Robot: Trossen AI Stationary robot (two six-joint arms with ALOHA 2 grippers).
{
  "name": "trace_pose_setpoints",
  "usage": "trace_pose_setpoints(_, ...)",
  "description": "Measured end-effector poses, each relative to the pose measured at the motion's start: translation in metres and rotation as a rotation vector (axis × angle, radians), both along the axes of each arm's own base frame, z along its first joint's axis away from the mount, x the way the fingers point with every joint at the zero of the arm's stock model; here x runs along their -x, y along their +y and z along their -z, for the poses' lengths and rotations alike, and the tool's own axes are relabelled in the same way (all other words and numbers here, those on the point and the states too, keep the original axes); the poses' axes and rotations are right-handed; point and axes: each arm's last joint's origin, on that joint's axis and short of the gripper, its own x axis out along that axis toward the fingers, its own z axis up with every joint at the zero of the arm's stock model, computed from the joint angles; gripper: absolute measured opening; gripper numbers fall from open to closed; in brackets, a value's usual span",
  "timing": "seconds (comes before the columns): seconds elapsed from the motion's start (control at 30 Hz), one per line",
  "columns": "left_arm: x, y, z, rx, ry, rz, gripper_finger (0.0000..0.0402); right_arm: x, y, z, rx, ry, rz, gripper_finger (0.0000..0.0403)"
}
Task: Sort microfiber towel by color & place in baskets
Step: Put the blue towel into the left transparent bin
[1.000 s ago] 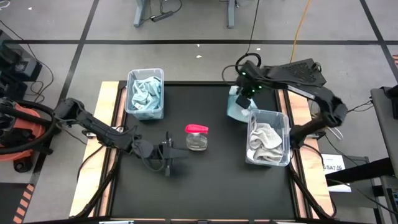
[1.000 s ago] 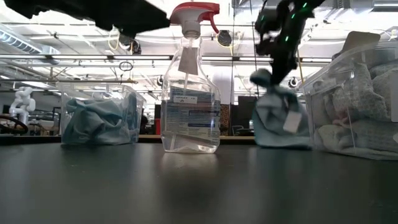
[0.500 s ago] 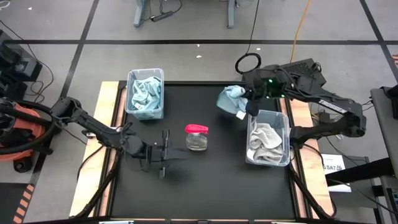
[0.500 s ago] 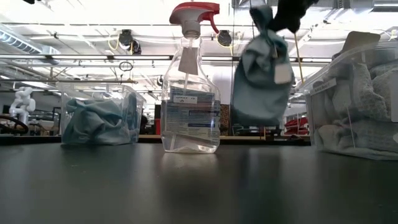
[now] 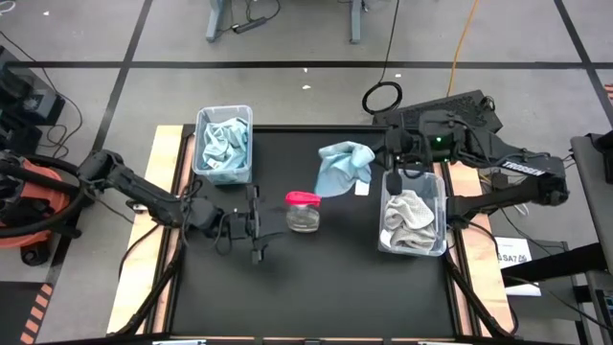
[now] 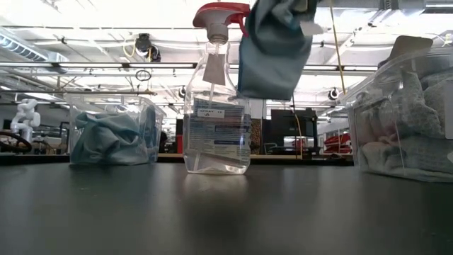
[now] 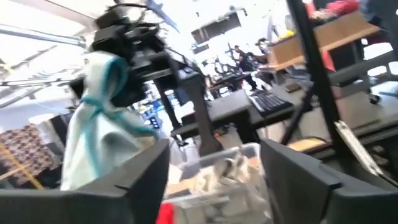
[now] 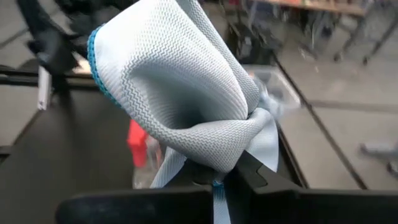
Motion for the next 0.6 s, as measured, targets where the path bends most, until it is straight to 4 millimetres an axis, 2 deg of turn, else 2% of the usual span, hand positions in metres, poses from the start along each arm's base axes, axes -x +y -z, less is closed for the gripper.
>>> trace_pose_setpoints(0.13,-0.007,0.009,-0.014,0.015,-0.015,-0.039,0.0311,-0.002,0.011,-0.01,0.046,-0.054,-0.068,0.0002)
trace_pose_setpoints(0.27,-0.013,0.02,-0.029,0.023,-0.036,-0.084,0.0347,0.0,0.021,-0.023,0.095,-0.117,-0.122,0.0002)
trace_pose_setpoints(0.6,-0.039,0.049,-0.056,0.078,-0.066,-0.023,0.0357,0.001,0.037,-0.046,0.151,-0.255,-0.252,0.0002)
